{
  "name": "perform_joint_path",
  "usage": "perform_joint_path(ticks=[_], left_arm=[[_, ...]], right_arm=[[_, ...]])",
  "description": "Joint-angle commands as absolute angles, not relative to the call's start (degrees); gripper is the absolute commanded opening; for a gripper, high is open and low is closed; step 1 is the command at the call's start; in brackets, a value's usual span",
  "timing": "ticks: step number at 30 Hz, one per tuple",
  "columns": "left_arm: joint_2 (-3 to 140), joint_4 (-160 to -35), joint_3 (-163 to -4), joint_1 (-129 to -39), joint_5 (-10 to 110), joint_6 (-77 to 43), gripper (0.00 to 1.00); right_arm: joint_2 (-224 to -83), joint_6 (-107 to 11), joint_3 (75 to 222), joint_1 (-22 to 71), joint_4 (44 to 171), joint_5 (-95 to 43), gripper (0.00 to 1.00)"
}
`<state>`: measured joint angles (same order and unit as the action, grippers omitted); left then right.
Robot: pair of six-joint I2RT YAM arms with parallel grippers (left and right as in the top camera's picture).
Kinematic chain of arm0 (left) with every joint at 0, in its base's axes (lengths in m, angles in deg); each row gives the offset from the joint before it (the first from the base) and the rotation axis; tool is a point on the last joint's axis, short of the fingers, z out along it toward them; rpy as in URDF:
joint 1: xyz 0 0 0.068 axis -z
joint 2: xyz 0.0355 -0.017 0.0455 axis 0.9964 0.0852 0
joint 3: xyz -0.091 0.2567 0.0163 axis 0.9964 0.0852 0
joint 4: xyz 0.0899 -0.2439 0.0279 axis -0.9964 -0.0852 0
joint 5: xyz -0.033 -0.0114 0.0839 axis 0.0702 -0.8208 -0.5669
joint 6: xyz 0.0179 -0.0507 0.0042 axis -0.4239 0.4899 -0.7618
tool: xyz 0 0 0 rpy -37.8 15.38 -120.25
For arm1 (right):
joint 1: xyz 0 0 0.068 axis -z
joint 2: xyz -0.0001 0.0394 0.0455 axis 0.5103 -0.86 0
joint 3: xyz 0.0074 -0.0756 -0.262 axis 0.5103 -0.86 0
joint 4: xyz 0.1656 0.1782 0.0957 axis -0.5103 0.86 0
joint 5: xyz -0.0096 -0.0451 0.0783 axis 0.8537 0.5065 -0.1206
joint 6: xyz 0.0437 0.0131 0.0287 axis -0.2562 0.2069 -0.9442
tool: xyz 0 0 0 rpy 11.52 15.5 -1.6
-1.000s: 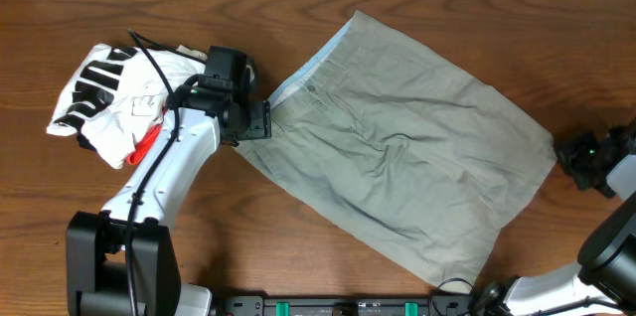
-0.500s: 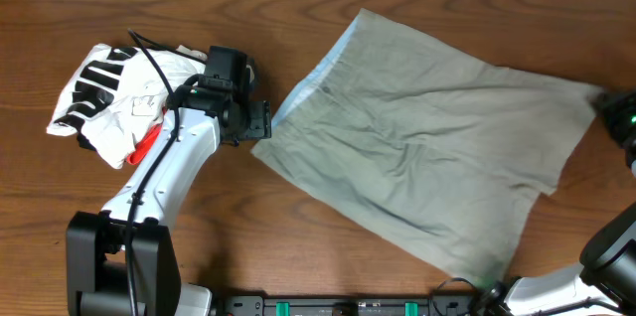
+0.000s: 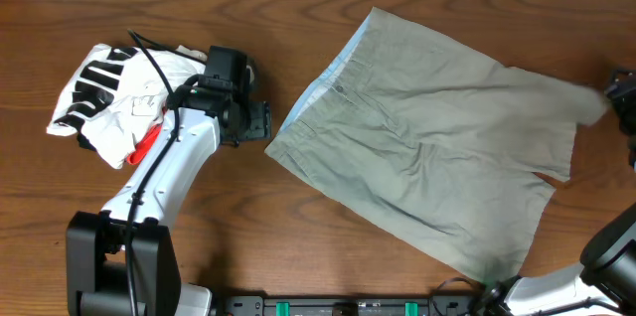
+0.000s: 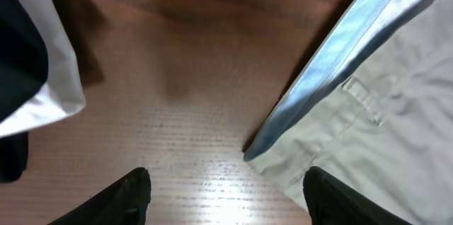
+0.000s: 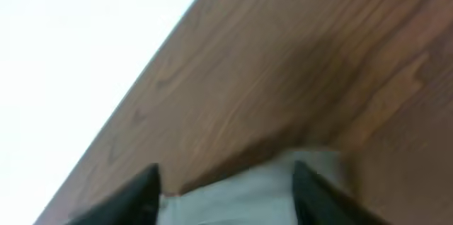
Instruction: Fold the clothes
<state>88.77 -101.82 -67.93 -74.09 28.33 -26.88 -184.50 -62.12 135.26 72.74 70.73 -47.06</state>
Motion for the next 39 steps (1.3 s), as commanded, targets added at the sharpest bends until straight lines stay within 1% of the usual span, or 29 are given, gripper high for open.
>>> perform_joint_path(ticks=[1,4,7,12,16,19,22,27,28,29,31,32,33,37,39], left_arm=[[88.8,-103.3,-68.2,-74.1,27.7,-26.9,0.76],[88.8,-105.2,-68.2,-74.1,27.7,-26.9,0.80],[88.9,-105.8,-68.2,-74.0,28.9,-28.8,0.82],[89.1,-104.4,-68.0,-74.0,33.9,-34.6,0.83],[90.7,-102.9,-67.8,-73.7,41.5,-42.5,0.83],[93.9,-102.7,-67.8,-72.8,42.4,-44.0,0.83],[98.0,-102.5,-67.8,-71.8,43.0,-45.9,0.83],[103.3,-101.4,-67.8,-70.9,42.9,-46.9,0.82],[103.8,-101.4,-67.8,-70.9,42.7,-46.9,0.74],[104.2,-101.6,-67.8,-70.9,42.7,-46.9,0.64],[104.5,-103.0,-67.8,-70.9,42.6,-46.9,0.31],[104.5,-104.2,-67.8,-70.9,41.8,-46.3,0.13],[104.5,-105.2,-67.8,-70.9,40.3,-44.4,0.06],[104.5,-111.1,-67.8,-71.0,28.6,-29.1,0.06],[104.5,-115.7,-67.8,-71.3,25.2,-22.2,0.06]], right_arm=[[-183.8,-63.6,136.0,73.6,74.6,-51.8,0.66],[-183.8,-63.6,136.0,73.7,81.6,-57.2,0.67],[-183.8,-63.4,136.0,73.6,88.3,-61.9,0.64],[-183.6,-56.7,136.0,73.2,98.5,-64.8,0.62],[-183.6,-51.6,136.0,73.2,104.2,-65.0,0.63],[-183.0,-48.3,136.0,73.2,105.4,-68.5,0.63],[-181.0,-45.4,136.0,73.2,103.7,-75.1,0.63],[-174.5,-45.6,136.0,73.0,100.9,-79.9,0.62],[-173.1,-45.7,136.0,72.8,100.9,-79.9,0.62],[-171.5,-45.8,136.0,72.5,100.9,-79.9,0.62],[-168.6,-45.8,136.0,71.8,100.9,-79.4,0.62],[-167.2,-45.9,136.0,71.3,100.9,-78.8,0.62],[-165.9,-46.0,136.0,70.8,100.9,-78.2,0.62],[-162.3,-46.7,136.0,68.0,101.3,-75.0,0.61],[-161.7,-47.7,136.0,66.1,102.3,-73.2,0.61]])
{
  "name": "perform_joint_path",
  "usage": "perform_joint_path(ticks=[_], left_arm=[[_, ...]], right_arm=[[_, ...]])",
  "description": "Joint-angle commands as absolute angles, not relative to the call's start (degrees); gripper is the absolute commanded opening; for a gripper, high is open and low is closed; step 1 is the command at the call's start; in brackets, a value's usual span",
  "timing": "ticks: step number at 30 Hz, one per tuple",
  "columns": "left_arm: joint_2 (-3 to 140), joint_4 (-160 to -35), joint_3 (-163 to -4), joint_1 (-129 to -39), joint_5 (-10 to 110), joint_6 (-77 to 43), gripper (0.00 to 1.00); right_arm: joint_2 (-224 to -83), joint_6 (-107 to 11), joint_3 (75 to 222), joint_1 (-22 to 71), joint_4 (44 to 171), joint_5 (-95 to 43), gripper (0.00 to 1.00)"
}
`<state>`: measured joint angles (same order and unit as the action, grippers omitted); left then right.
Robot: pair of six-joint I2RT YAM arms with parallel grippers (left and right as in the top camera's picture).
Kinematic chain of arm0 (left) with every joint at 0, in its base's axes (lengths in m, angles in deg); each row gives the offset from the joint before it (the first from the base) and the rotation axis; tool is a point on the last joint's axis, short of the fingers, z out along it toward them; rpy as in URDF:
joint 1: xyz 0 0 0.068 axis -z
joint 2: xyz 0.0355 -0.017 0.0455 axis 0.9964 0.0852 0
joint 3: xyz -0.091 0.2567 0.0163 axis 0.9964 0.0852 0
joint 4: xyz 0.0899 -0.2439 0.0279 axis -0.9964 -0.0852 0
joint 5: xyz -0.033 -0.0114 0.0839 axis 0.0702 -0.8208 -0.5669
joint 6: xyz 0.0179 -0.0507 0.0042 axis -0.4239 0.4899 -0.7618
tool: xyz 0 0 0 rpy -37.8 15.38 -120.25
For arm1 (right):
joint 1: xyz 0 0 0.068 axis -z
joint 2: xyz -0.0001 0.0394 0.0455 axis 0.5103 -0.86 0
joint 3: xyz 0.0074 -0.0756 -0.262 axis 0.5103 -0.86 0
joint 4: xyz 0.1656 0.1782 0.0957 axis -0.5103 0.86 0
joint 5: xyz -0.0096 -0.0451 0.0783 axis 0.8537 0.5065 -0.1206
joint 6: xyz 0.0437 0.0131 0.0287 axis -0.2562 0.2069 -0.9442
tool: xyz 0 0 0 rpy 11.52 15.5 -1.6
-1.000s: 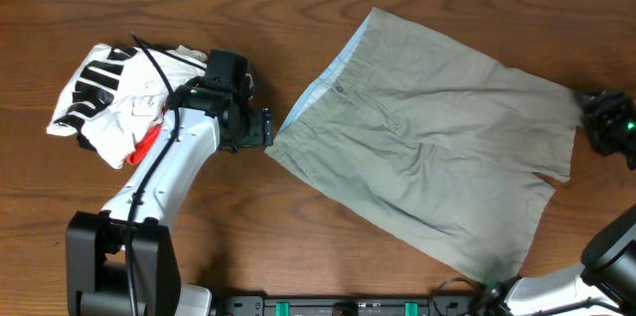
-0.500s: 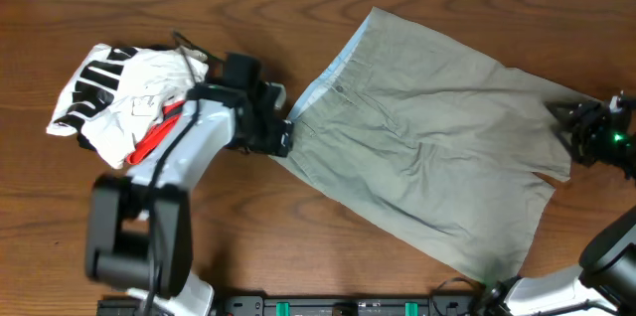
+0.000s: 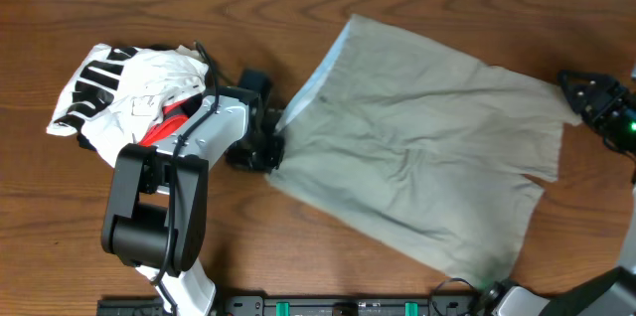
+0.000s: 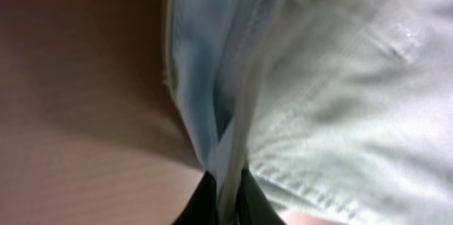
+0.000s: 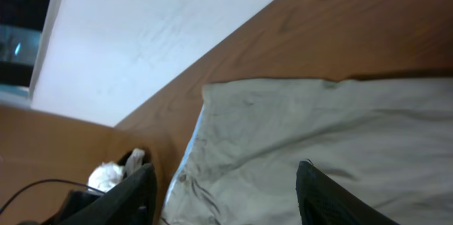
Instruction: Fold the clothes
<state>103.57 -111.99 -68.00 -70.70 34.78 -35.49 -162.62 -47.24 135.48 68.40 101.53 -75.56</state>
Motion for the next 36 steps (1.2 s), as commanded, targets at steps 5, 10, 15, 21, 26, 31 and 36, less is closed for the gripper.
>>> perform_joint_path(ticks=[5,10,15,21,26,31,36], left_arm=[[104.5,-125.6,-67.8,-73.4,23.8,-14.7,0.06],[104.4,-129.8,-67.8,-73.8,24.3,-14.7,0.36],[102.6,-130.1,-68.8,-73.8,24.9,-15.9,0.37],[96.3,-126.9,-72.2,-73.8,24.7,-19.2,0.44],[91.6,-118.8,-73.0,-73.8,24.7,-23.0,0.57],[90.9,-108.5,-72.9,-73.8,32.1,-30.8,0.60],[91.7,-98.0,-72.7,-72.0,39.6,-39.8,0.59]], right_arm=[[-162.3,-47.7,136.0,60.4,109.8,-59.7,0.62],[-164.0,-47.7,136.0,54.0,116.3,-43.8,0.64],[-165.9,-47.7,136.0,48.9,121.6,-41.5,0.61],[-166.7,-46.8,135.7,44.4,133.9,-41.0,0.42],[-166.7,-48.8,133.0,39.5,137.5,-33.1,0.40],[-166.7,-56.0,123.7,37.0,128.4,-30.2,0.33],[-166.7,-54.8,117.1,37.0,118.8,-35.9,0.30]])
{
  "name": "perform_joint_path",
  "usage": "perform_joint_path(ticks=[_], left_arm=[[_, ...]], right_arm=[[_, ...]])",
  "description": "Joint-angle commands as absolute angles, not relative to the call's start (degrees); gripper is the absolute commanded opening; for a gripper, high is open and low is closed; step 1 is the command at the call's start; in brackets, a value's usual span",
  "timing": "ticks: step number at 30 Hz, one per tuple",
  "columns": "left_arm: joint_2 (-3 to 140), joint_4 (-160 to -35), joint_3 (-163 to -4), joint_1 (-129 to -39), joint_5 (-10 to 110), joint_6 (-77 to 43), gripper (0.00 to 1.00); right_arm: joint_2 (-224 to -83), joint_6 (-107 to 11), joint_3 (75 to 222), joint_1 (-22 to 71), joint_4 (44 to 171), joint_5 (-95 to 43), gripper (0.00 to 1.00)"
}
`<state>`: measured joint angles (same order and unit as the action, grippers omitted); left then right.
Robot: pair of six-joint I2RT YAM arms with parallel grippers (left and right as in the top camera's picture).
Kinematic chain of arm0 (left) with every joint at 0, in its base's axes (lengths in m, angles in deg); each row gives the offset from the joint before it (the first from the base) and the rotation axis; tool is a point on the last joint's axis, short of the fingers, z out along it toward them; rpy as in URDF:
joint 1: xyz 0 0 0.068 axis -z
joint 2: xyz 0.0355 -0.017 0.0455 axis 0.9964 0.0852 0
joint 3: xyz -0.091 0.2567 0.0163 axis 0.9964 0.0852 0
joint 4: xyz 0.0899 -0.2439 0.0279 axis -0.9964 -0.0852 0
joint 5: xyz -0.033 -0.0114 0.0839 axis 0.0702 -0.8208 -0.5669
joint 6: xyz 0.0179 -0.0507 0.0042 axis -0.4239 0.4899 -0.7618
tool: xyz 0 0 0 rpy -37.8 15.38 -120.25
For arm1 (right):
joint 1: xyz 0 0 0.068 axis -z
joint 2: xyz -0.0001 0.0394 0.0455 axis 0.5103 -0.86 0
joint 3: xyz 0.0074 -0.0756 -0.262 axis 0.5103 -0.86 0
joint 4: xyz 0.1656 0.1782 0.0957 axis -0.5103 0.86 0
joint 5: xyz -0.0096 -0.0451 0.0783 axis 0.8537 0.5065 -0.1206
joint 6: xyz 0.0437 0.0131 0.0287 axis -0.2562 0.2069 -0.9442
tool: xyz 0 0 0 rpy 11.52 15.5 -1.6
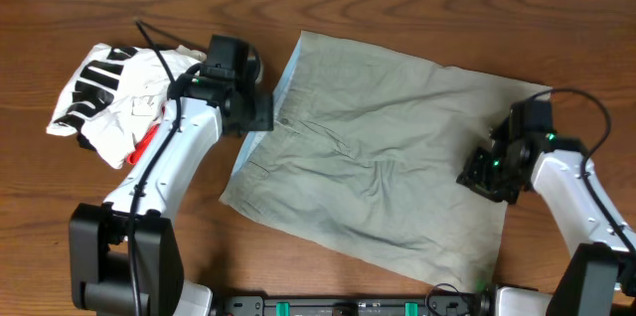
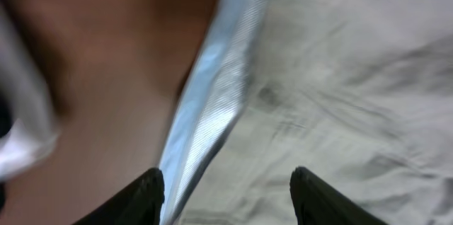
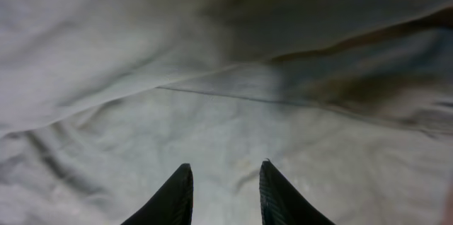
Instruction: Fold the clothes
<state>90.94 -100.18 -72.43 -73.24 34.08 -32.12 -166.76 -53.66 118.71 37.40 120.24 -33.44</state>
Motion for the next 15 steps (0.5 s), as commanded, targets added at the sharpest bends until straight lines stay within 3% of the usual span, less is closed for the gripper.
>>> perform_joint_path(ticks=[1,5,9,12,15], left_arm=[[92.1,-96.0,-72.7,-71.4,39.6,-41.0,0.59],[95.7,-88.4,-72.7,-69.3,39.5,-45.2,0.41],[102.0,-81.7,-72.7,-67.9,39.5,-45.5,0.15],[105.8,-79.3,-72.7,-67.5,39.6,-45.5,0.08],[108.8,-77.4,-72.7,-67.5,39.8,-45.7,0.07]], right_arm=[[-166.7,-53.9,116.8,37.0,118.0,-37.7,0.30],[-166.5,-51.2,116.8,37.0,117.3,-41.9,0.31],[-165.7,-49.3,116.9,37.0,117.4,-44.5,0.33],[-164.0,-48.0,117.1,37.0,117.4,-45.9,0.34],[-161.5,-47.0,117.9,37.0,117.5,-47.0,0.37]])
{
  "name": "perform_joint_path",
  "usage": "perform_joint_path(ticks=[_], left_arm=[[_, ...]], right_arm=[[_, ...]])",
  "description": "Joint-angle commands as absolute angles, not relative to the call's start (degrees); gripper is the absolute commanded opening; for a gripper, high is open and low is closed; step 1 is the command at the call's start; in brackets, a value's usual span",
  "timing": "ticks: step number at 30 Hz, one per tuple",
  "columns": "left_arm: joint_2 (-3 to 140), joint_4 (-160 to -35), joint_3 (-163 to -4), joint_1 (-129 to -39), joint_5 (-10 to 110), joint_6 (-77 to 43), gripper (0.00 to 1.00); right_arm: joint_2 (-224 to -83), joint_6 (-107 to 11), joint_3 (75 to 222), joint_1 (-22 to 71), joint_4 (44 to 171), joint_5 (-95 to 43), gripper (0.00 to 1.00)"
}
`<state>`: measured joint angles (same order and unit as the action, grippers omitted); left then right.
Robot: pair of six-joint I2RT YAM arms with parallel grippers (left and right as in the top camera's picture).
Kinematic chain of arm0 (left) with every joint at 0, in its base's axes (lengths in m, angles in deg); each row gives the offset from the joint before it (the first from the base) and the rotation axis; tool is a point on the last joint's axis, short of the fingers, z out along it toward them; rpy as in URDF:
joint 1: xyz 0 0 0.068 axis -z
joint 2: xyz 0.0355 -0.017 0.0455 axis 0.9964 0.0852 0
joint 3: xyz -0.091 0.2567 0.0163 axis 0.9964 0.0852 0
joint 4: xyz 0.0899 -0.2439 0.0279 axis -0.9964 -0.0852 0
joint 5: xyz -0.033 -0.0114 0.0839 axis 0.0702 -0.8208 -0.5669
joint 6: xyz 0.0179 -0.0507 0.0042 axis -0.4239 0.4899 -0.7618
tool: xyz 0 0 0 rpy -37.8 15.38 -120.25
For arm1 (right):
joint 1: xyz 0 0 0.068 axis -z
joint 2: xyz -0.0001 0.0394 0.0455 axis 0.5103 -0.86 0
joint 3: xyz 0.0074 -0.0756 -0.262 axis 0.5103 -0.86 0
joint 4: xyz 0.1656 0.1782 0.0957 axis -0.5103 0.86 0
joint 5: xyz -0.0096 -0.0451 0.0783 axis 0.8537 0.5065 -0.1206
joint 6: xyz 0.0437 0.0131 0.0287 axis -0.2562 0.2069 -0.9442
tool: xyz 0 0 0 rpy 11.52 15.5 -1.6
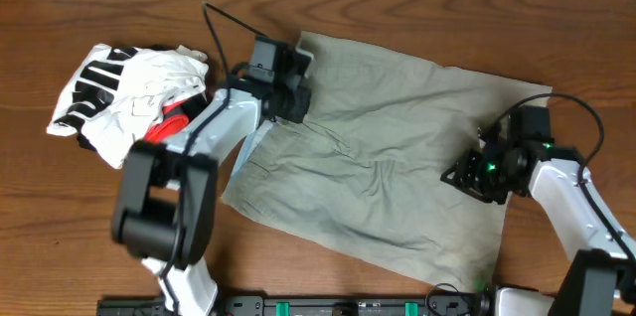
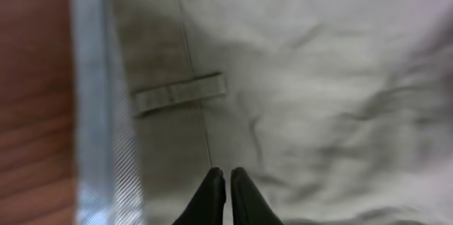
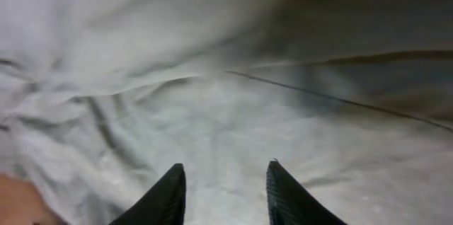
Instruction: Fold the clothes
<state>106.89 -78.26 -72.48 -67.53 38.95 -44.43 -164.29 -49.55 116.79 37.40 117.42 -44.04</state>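
Note:
Khaki shorts (image 1: 388,157) lie spread flat across the middle of the table, with the waistband at the left. Its light blue lining (image 2: 99,119) and a belt loop (image 2: 180,92) show in the left wrist view. My left gripper (image 2: 227,174) is shut just over the fabric near the waistband (image 1: 293,102), and no cloth shows between its fingers. My right gripper (image 3: 223,172) is open low over the right leg of the shorts (image 1: 467,175).
A heap of white and black clothing (image 1: 119,92) with a red piece in it lies at the left, close behind my left arm. Bare wooden table (image 1: 79,217) surrounds the shorts. The table's far edge meets a white wall.
My left gripper was open at the waistband's left edge. It is now shut and further right, over the shorts. My right gripper has shifted slightly left on the leg and stays open.
First the shorts lay tilted further right, with my left gripper open beside the waist corner and my right gripper at the far leg hem. Then the left was shut on the waistband. Later the shorts lay flatter and further left, with both grippers open over them.

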Motion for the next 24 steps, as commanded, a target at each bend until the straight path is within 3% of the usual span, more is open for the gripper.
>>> perform_joint_path(ticks=[1,6,13,19,24], left_arm=[[109.5,-77.1,-72.7,-67.5,39.7,-46.2,0.07],[114.5,-75.4,-72.7,-67.9,35.6,-47.1,0.07],[120.9,-69.8,-73.5,-72.8,21.4,-33.5,0.07],[121.4,-67.8,-74.5,-78.5,23.5,-25.7,0.07],[121.1,-70.0,-75.1,-78.4,27.6,-25.9,0.15]], right_arm=[[-160.5,-46.9,118.3,37.0,117.5,-46.9,0.37],[-156.7,-46.8,119.5,37.0,117.4,-46.9,0.38],[-156.0,-48.0,119.6,37.0,117.7,-46.9,0.37],[-156.4,-51.2,119.6,37.0,117.0,-40.6,0.38],[-159.1,-51.2,119.6,37.0,111.9,-36.8,0.38]])
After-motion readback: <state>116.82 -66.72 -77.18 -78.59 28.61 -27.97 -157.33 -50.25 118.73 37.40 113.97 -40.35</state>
